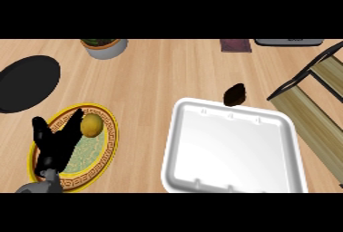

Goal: Pick the eggplant from the tray and place it in the tiered shelf

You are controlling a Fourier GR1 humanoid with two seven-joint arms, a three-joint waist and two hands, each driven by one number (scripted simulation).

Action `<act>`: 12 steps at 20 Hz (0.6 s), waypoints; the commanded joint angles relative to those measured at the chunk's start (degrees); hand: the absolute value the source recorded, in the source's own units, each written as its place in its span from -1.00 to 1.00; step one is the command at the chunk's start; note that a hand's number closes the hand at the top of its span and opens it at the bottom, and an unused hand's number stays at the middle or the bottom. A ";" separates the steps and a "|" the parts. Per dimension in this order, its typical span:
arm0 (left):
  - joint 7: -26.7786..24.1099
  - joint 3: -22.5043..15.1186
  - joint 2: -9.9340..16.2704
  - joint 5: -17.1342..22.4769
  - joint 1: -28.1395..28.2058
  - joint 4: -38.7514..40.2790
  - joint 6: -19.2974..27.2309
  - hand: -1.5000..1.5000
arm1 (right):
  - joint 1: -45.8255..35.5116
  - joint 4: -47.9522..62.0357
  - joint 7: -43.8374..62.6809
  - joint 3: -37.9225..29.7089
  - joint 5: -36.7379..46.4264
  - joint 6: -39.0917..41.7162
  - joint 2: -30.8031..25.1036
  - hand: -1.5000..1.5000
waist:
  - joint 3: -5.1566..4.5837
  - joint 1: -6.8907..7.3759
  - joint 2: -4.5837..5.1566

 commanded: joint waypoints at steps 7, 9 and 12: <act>-1.15 -1.23 -2.10 -1.54 0.18 2.01 1.39 0.00 | -2.24 -5.95 0.83 -6.46 -9.03 -10.61 1.03 -1.00 | -0.07 -0.41 -0.01; -2.14 0.97 0.03 0.15 -0.15 3.66 -0.68 0.00 | -2.27 -8.71 1.84 -7.38 -10.28 -12.15 1.34 -1.00 | -0.10 -0.50 0.01; -1.34 1.77 0.22 -0.37 -3.21 5.48 0.78 0.00 | -3.14 -7.12 0.79 -9.99 -11.26 -17.21 -1.10 -1.00 | -0.09 -0.59 0.14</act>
